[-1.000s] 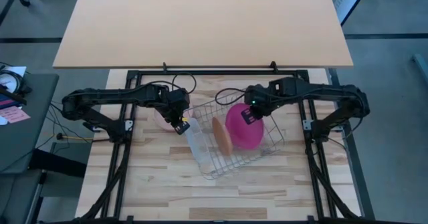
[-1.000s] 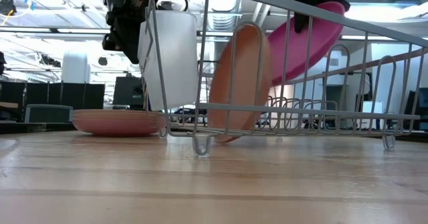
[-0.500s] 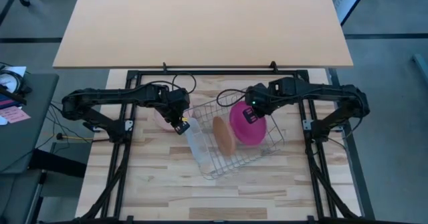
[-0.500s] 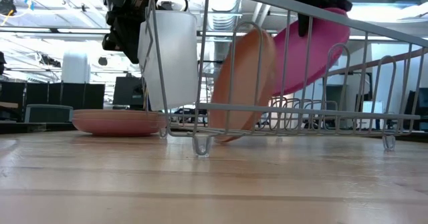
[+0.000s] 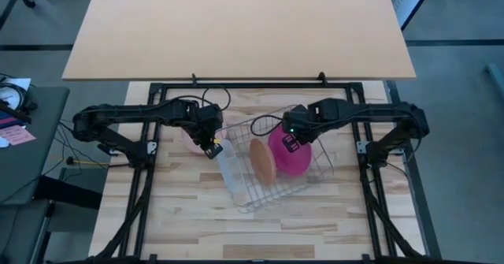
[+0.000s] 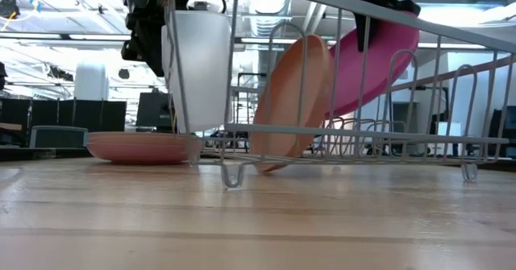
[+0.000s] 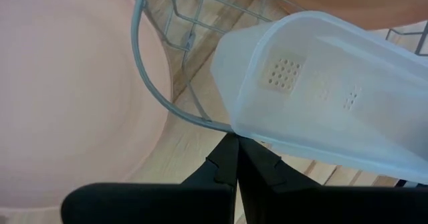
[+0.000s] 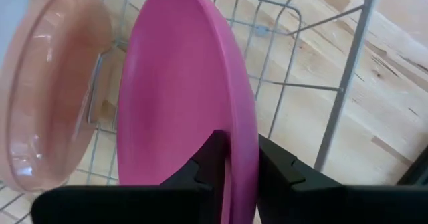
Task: Sort dishes
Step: Adjust the plates in the dish rack
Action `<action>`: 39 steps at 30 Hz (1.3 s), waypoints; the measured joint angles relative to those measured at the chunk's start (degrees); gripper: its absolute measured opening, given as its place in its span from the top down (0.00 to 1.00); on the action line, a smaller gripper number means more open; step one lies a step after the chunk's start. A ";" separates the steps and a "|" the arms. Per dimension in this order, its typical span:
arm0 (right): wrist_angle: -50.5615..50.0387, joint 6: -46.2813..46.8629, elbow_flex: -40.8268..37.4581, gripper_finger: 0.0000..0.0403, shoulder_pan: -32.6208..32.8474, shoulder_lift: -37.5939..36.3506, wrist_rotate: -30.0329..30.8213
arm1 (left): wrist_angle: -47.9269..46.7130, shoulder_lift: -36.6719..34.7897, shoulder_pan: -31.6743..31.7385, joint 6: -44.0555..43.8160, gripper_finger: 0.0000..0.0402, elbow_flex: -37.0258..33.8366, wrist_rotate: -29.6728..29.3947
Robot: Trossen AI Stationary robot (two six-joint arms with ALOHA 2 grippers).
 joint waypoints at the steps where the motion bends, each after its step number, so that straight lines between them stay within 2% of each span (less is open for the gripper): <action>1: 0.05 0.11 0.01 0.84 0.11 -0.02 -0.20 | -0.07 0.00 0.00 0.01 1.00 0.00 0.01; 5: -0.49 1.69 0.84 0.84 0.26 0.00 -1.68 | 0.16 0.00 0.02 0.05 1.00 0.00 -0.07; 12: -5.74 1.69 4.53 0.84 0.18 0.56 -0.31 | 0.64 0.00 0.02 1.58 1.00 0.00 -0.16; 22: -9.11 2.14 6.54 0.92 -0.28 0.06 -0.59 | 0.60 0.02 0.02 2.92 1.00 0.00 -0.57; 39: -11.59 7.72 8.23 0.91 0.35 1.70 0.07 | 0.63 0.02 0.02 3.98 1.00 0.00 -0.80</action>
